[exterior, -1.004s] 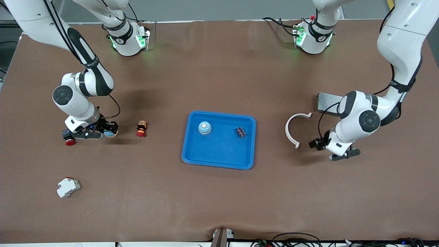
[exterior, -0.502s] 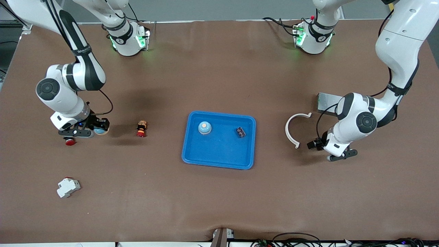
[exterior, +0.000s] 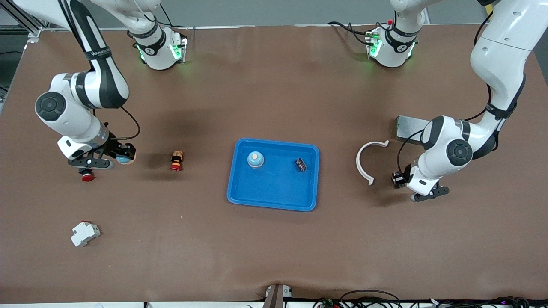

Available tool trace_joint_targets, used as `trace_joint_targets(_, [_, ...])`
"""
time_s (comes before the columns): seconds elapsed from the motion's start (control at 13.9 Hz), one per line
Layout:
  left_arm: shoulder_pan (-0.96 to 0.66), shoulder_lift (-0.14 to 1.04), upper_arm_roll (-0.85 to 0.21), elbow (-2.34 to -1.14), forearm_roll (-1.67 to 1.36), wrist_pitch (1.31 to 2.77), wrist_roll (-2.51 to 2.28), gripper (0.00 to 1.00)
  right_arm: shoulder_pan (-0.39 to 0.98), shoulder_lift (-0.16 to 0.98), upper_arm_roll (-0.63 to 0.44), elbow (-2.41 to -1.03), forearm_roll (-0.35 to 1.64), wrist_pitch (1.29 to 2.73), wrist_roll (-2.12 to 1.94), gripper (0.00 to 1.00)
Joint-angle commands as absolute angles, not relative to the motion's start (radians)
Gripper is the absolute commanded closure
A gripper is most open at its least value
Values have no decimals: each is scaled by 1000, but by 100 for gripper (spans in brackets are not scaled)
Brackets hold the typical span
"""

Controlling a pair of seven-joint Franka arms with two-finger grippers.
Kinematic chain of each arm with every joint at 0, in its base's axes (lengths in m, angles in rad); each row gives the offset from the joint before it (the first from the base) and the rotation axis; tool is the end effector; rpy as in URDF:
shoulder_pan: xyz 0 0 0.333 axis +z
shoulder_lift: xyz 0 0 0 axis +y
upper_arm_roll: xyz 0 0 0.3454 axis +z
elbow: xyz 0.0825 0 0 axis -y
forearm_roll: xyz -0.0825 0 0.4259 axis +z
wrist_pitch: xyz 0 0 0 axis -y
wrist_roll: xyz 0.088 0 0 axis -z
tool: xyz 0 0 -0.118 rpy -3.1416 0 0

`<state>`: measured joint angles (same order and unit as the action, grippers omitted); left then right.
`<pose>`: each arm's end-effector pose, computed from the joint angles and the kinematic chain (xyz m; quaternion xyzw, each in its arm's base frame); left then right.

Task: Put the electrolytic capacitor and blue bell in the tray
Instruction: 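Carry the capacitor to the tray while the right gripper brings the bell over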

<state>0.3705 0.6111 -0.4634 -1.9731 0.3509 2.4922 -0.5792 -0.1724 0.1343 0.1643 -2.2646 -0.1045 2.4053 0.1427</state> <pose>0.6468 -0.0560 0.1639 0.9902 0.1371 -0.0090 0.0239 0.5657 -0.0059 0.2899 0.9990 -0.0376 0.0061 0.0239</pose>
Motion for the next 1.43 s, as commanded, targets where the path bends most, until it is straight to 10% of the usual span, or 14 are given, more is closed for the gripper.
trace_joint_targets(0.0, [374, 606, -466, -1968, 382, 2505, -630, 100, -125, 112, 167, -2267, 3, 2388, 150, 100])
trace_joint_targets(0.57, [382, 460, -531, -1928, 326, 2369, -630, 100, 101, 129, 164, -2195, 26, 2385, 529, 100])
trace_joint_targets(0.93, [319, 465, -620, -1610, 178, 1926, -688, 100, 236, 149, 164, -2114, 23, 2312, 768, 100])
trace_joint_targets(1.36, [79, 575, -607, -1399, 132, 1862, -987, 100, 348, 235, 163, -2027, 8, 2312, 972, 100])
